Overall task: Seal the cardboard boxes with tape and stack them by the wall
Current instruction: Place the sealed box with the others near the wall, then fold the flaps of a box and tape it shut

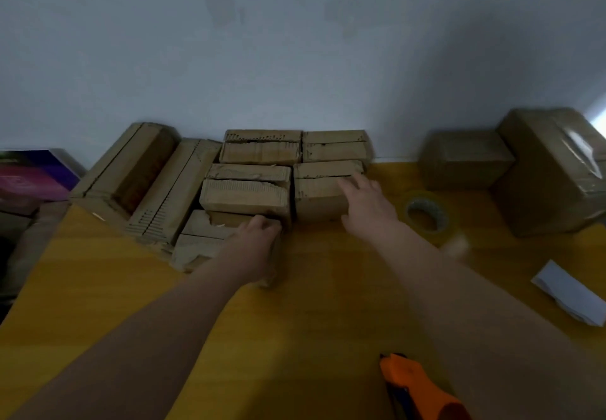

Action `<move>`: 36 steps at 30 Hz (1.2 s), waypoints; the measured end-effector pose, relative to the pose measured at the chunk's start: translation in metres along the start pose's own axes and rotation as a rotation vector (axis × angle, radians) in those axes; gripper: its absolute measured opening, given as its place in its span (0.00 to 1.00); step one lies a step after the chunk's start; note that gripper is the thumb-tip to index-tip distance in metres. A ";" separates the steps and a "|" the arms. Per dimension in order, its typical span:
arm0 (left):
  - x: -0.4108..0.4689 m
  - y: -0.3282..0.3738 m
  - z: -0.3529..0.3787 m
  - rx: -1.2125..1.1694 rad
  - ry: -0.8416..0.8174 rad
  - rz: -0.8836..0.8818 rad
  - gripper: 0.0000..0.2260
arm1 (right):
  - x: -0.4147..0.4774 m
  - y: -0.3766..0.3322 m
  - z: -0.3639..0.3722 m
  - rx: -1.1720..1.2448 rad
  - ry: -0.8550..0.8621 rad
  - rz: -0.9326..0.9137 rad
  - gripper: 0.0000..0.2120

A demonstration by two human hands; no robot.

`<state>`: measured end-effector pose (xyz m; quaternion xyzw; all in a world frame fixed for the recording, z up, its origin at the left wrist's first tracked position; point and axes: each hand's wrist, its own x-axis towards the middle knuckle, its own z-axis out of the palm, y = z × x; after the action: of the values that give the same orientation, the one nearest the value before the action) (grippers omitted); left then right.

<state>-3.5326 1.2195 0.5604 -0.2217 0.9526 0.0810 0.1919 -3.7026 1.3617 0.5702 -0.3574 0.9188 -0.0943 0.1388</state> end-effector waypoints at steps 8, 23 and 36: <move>0.013 0.015 -0.008 -0.161 0.150 0.009 0.27 | 0.033 0.001 -0.005 -0.189 -0.102 -0.015 0.49; -0.017 0.051 0.000 0.028 0.208 0.231 0.45 | -0.072 -0.007 0.000 -0.028 -0.099 -0.081 0.46; -0.085 0.052 0.047 0.100 0.105 0.294 0.39 | -0.208 0.016 0.039 0.088 -0.074 0.348 0.23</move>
<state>-3.4706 1.3101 0.5556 -0.0740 0.9864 0.0491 0.1387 -3.5528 1.5125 0.5680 -0.1897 0.9560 -0.0954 0.2023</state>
